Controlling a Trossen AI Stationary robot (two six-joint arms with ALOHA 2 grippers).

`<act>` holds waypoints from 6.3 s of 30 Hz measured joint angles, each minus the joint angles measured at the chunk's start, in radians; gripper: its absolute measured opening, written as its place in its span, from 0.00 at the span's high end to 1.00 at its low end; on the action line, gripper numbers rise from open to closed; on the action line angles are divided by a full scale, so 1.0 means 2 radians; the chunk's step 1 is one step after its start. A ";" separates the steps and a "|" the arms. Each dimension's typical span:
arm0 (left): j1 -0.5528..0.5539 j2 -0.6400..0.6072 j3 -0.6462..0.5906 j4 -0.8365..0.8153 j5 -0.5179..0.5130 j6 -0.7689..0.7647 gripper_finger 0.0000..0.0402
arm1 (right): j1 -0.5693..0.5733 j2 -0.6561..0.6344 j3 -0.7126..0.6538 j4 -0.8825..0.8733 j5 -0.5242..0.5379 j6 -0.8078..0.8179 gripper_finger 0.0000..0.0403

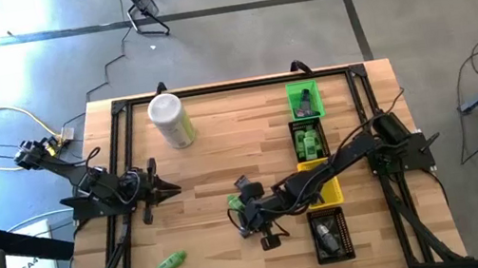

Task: Pick & Place Travel size toiletries
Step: Put the gray deodorant into the bottom black bin, then put the blue shave cream into the green basket

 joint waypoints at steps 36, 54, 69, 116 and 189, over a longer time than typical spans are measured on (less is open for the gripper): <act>0.000 0.011 0.000 0.001 -0.001 -0.011 0.91 | 0.003 0.095 0.000 0.007 -0.013 0.028 0.25; 0.000 0.011 0.000 0.001 -0.001 -0.011 0.91 | 0.002 0.097 -0.001 0.018 -0.015 0.028 0.40; 0.000 0.011 0.000 0.001 -0.001 -0.011 0.91 | 0.004 0.052 -0.001 0.008 -0.018 0.056 0.47; 0.000 0.011 0.000 0.004 -0.002 -0.013 0.91 | 0.201 -0.131 -0.122 -0.292 0.065 0.703 0.47; 0.000 0.018 -0.035 0.004 -0.005 -0.007 0.91 | -0.019 -0.238 -0.161 -0.057 0.168 0.231 0.61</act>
